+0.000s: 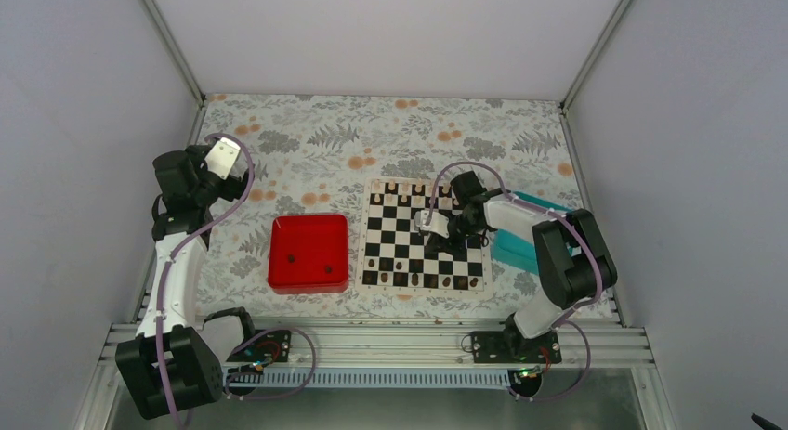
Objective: Set up the chess pieces on the board
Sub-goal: Place the chess piece on the chessboard.
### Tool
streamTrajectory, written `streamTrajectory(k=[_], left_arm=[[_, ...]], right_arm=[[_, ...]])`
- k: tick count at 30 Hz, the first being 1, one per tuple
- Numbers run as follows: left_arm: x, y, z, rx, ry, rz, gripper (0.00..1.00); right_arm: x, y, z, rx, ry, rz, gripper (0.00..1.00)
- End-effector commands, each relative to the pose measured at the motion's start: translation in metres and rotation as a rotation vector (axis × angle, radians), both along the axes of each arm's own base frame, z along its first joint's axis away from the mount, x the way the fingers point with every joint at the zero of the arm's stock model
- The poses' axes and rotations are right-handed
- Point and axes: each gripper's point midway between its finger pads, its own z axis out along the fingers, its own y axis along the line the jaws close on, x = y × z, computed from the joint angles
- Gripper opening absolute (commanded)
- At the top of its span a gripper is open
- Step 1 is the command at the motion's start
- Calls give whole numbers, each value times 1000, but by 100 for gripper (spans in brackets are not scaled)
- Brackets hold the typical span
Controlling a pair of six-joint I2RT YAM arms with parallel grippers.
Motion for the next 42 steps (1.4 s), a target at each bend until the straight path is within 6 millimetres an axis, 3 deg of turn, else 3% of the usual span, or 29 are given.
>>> streamTrajectory(k=[1,8,14,23,35,42], left_arm=[[0,-2,0,3,-8,-10,100],[0,-2,-2,2,-4,-11,100],[-1,-2,-2,3,-5,-11,100],[1,-2,-3,1,-4,-12,100],[0,-3,-1,2,-5,-18,100],[0,-3,-2,0,-2,-18,100]], right_arm=[[5,5,1,21,-24,4,10],[4,1,-5,-8,-17,-3,27],[0,-5,-13,-41,2,-3,27],[0,-12,-5,-55,-30,-19,29],[1,-18,-4,-86,-27,-25,21],[0,-20,2,-91,-36,-24,8]])
